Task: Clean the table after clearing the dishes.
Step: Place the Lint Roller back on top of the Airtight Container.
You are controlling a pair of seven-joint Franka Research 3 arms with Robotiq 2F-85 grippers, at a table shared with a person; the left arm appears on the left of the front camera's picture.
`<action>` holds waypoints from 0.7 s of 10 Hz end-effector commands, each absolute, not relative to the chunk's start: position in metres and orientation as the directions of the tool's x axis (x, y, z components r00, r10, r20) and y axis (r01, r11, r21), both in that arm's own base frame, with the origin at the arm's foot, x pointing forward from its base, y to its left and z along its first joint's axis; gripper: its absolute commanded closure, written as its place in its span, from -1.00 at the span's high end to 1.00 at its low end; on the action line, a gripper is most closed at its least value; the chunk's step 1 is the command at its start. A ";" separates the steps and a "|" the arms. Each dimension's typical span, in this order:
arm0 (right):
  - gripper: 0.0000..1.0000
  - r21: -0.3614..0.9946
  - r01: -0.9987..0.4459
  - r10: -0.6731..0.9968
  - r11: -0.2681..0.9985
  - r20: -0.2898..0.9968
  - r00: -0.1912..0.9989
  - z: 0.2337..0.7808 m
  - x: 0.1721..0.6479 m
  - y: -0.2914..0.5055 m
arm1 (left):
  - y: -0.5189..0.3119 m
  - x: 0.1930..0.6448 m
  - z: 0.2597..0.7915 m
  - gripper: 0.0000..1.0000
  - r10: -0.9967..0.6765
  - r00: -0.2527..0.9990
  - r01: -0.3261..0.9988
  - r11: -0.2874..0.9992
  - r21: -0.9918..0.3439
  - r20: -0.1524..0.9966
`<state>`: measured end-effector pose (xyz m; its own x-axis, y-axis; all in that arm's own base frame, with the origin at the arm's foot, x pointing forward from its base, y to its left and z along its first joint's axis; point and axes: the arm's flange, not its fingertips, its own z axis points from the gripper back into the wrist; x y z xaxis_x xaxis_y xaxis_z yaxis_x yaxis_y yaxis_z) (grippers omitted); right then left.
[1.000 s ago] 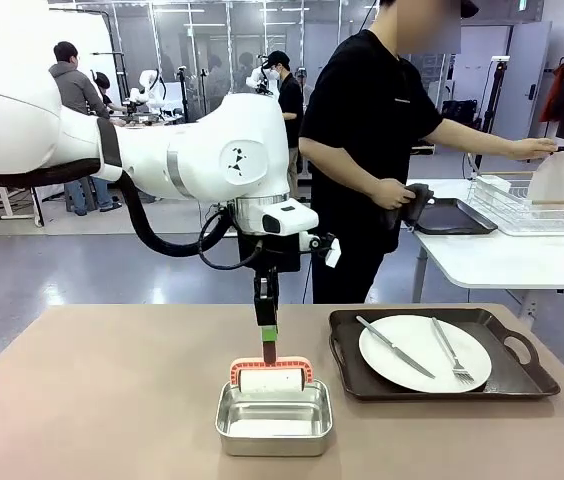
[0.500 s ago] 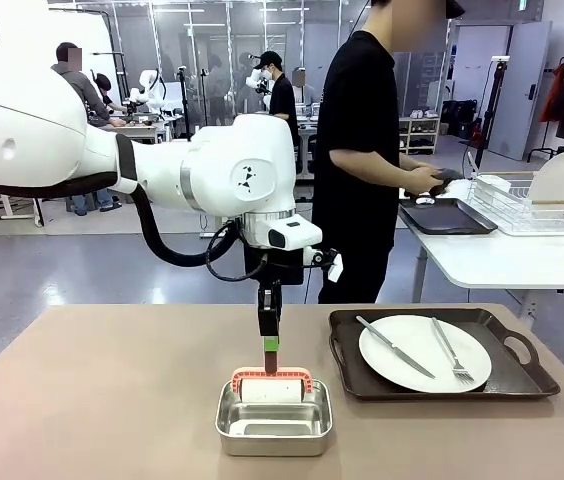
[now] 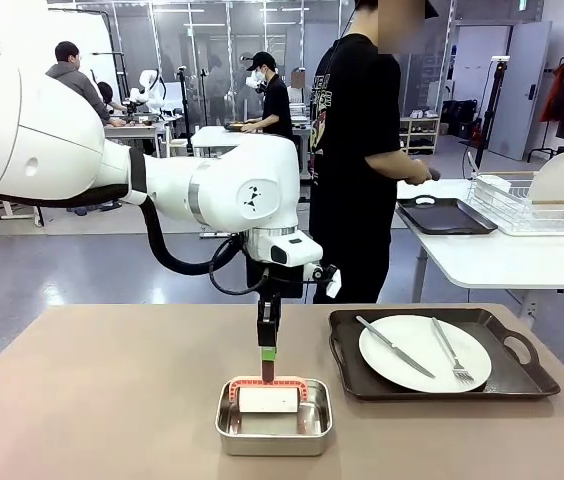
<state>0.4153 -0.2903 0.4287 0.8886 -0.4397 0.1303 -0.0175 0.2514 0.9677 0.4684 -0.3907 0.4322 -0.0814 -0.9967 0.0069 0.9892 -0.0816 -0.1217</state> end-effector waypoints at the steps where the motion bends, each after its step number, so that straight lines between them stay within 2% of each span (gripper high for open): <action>1: 1.00 0.968 -0.023 -0.442 0.251 0.136 0.887 0.432 0.414 -0.290 | -0.393 0.471 0.428 -0.56 -0.997 -0.081 0.995 -0.081 -0.052 0.012; 2: 1.00 0.968 -0.023 -0.442 0.251 0.136 0.887 0.432 0.414 -0.290 | -0.395 0.470 0.423 -0.56 -0.997 -0.078 0.997 -0.077 -0.018 -0.020; 4: 1.00 0.968 -0.023 -0.442 0.251 0.136 0.887 0.432 0.414 -0.290 | -0.391 0.471 0.415 -0.56 -0.997 -0.071 0.997 -0.071 0.016 0.012; 7: 1.00 0.968 -0.023 -0.442 0.251 0.136 0.887 0.432 0.414 -0.290 | -0.387 0.469 0.406 -0.56 -0.997 -0.078 0.997 -0.078 0.027 -0.005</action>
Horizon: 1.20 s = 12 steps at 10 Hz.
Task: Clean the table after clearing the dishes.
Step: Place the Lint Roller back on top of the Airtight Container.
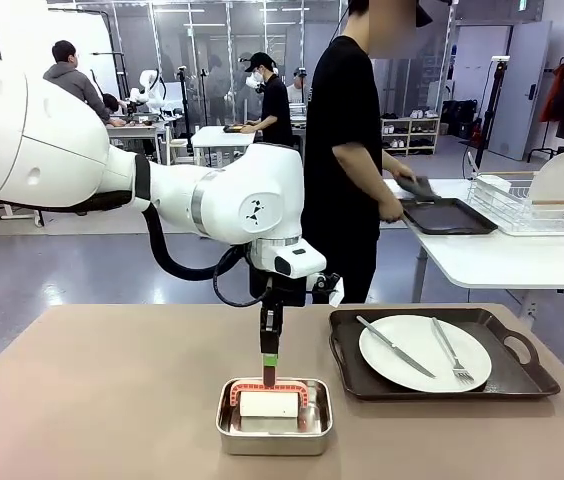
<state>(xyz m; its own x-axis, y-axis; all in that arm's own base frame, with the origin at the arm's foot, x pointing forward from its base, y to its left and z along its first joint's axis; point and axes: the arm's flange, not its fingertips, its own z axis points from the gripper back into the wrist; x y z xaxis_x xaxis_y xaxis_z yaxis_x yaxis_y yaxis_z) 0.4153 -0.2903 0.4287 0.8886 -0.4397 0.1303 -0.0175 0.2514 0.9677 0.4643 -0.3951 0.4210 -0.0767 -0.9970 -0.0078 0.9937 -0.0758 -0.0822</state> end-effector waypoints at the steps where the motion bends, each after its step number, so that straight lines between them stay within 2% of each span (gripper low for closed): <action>1: 1.00 0.968 -0.023 -0.442 0.251 0.136 0.887 0.432 0.414 -0.290 | -0.386 0.469 0.403 -0.56 -0.997 -0.076 0.997 -0.076 0.023 -0.001; 4: 1.00 0.968 -0.023 -0.442 0.251 0.136 0.887 0.432 0.414 -0.290 | -0.383 0.475 0.410 -0.56 -0.997 -0.072 0.997 -0.072 0.016 0.026; 5: 1.00 0.968 -0.023 -0.442 0.251 0.136 0.887 0.432 0.414 -0.290 | -0.393 0.465 0.420 -0.56 -0.997 -0.073 0.994 -0.073 -0.076 -0.003; 12: 1.00 0.968 -0.023 -0.442 0.251 0.136 0.887 0.432 0.414 -0.290 | -0.393 0.465 0.420 -0.56 -0.997 -0.073 0.994 -0.073 -0.076 -0.003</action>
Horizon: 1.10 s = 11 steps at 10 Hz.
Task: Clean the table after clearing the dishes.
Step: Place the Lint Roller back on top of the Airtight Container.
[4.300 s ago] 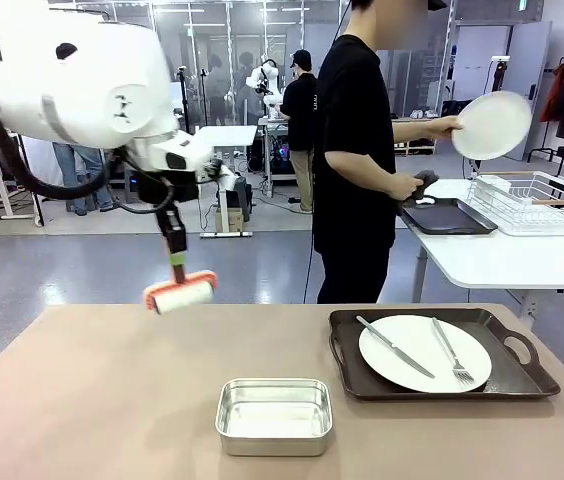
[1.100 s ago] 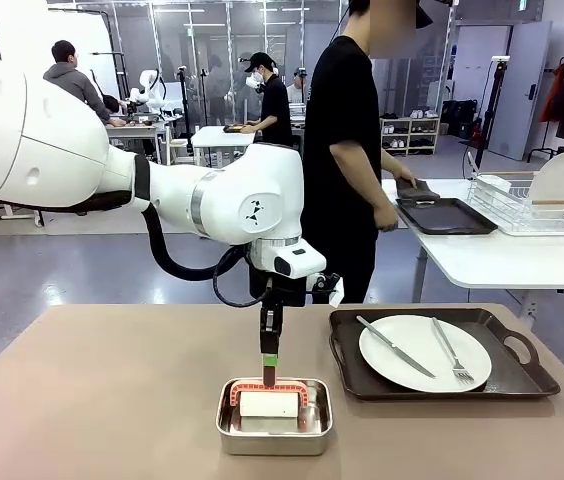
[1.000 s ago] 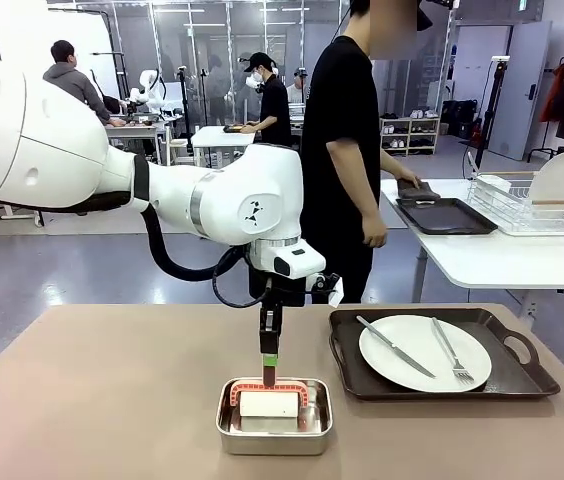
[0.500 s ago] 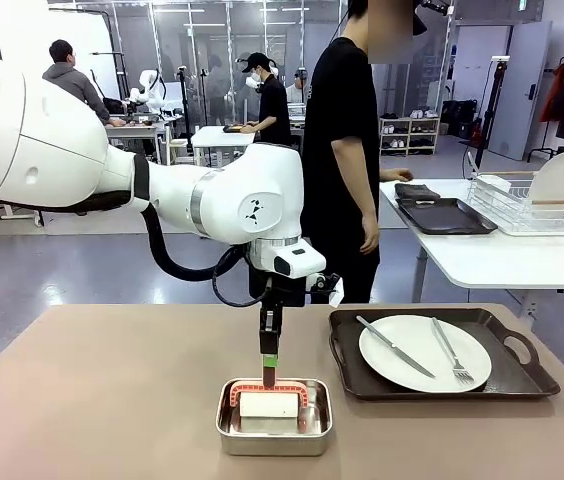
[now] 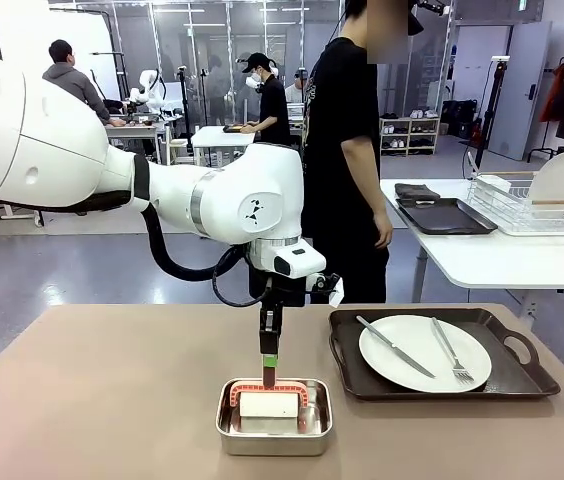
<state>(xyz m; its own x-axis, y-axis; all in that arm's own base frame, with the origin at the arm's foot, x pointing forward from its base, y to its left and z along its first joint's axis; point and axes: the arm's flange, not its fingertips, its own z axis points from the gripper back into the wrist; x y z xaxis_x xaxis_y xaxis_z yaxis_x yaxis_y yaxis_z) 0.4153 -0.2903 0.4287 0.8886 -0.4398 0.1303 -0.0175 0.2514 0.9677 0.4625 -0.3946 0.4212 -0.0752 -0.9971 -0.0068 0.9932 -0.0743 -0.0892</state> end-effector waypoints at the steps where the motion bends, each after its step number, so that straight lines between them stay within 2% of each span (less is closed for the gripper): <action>1: 1.00 0.968 -0.023 -0.442 0.251 0.136 0.887 0.432 0.414 -0.290 | -0.395 0.462 0.421 -0.56 -0.997 -0.075 0.993 -0.074 -0.089 -0.007; 2: 1.00 0.968 -0.023 -0.442 0.251 0.136 0.887 0.432 0.414 -0.290 | -0.391 0.462 0.425 0.46 -0.997 -0.069 0.996 -0.070 -0.063 0.017; 3: 1.00 0.968 -0.023 -0.442 0.251 0.136 0.887 0.432 0.414 -0.290 | -0.389 0.461 0.428 0.50 -0.997 -0.066 0.996 -0.067 -0.054 0.026; 4: 1.00 0.968 -0.023 -0.442 0.251 0.136 0.887 0.432 0.414 -0.290 | -0.388 0.460 0.432 1.00 -0.997 -0.073 0.996 -0.074 -0.048 0.024; 11: 1.00 0.968 -0.023 -0.442 0.251 0.136 0.887 0.432 0.414 -0.290 | -0.382 0.444 0.454 1.00 -0.997 -0.067 0.998 -0.068 -0.006 0.028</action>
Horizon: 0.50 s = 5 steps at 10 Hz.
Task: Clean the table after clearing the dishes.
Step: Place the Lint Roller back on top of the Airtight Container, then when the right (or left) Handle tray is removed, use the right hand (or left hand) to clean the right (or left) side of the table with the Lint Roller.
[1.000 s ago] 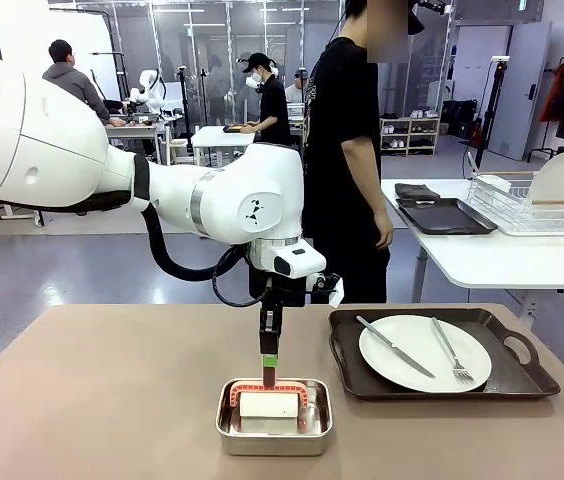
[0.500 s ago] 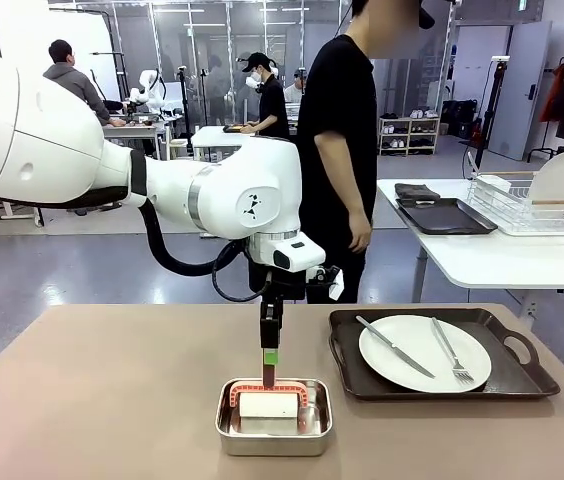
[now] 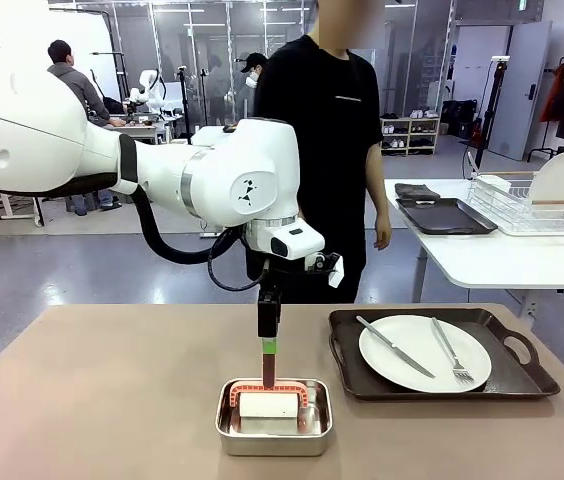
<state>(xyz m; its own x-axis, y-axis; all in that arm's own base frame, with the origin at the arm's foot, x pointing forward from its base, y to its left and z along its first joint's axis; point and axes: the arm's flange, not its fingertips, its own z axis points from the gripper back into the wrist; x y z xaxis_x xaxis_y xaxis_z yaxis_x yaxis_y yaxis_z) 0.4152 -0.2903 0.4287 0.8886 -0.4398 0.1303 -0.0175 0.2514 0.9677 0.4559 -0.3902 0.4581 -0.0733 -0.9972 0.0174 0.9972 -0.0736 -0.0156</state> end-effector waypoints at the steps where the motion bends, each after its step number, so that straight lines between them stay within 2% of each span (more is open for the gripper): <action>1: 1.00 0.968 -0.023 -0.442 0.251 0.136 0.887 0.432 0.414 -0.290 | -0.381 0.442 0.456 1.00 -0.995 -0.085 0.996 -0.085 0.013 0.047; 2: 1.00 0.968 -0.023 -0.442 0.251 0.136 0.887 0.432 0.414 -0.290 | -0.390 0.456 0.458 1.00 -0.997 -0.073 0.997 -0.074 -0.016 0.017; 5: 1.00 0.968 -0.023 -0.442 0.251 0.136 0.887 0.432 0.414 -0.290 | -0.390 0.456 0.458 1.00 -0.997 -0.073 0.997 -0.074 -0.016 0.017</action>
<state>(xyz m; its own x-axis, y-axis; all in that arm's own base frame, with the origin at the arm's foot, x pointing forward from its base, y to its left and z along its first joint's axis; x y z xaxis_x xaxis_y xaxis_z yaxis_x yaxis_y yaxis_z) 0.4152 -0.2904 0.4287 0.8886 -0.4399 0.1303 -0.0175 0.2514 0.9677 0.4570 -0.3913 0.4559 -0.0742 -0.9970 0.0201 0.9971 -0.0746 -0.0163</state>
